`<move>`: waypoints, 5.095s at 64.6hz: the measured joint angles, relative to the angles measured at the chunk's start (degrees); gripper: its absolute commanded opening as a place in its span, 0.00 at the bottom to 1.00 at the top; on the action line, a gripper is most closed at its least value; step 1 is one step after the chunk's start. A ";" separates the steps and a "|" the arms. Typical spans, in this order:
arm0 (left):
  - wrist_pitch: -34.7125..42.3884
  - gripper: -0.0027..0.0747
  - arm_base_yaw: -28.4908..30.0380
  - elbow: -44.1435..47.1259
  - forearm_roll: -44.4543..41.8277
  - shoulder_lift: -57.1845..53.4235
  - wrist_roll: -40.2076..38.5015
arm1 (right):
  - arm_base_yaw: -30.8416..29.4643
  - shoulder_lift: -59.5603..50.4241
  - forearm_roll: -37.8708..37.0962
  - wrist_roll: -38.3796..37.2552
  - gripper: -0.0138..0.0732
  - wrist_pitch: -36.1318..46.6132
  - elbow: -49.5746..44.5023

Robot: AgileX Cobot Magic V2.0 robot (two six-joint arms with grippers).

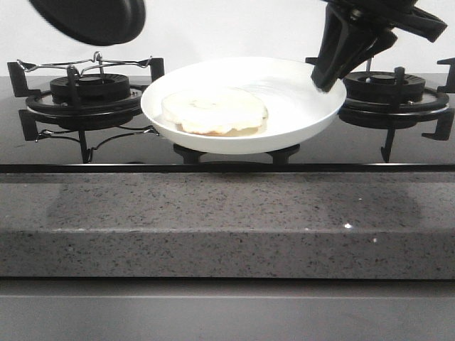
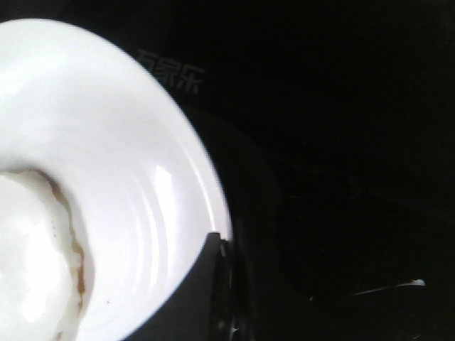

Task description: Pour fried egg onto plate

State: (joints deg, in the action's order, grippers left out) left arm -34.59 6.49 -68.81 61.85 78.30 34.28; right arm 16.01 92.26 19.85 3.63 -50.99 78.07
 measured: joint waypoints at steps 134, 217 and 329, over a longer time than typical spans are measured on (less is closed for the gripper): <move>-23.51 0.74 23.01 -0.21 16.15 11.78 1.94 | 0.00 0.00 0.00 0.00 0.08 0.00 0.00; -20.15 0.74 -14.05 19.34 -68.42 -34.02 -41.74 | 0.00 0.00 0.22 0.00 0.08 1.35 0.69; -19.81 0.74 -14.05 19.34 -68.42 -34.02 -41.74 | -5.18 11.31 -2.85 -19.04 0.49 -8.60 25.04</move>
State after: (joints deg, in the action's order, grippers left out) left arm -54.40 -7.55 -49.47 -6.57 44.28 -7.45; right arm 10.83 103.57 17.00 -15.41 -59.59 103.11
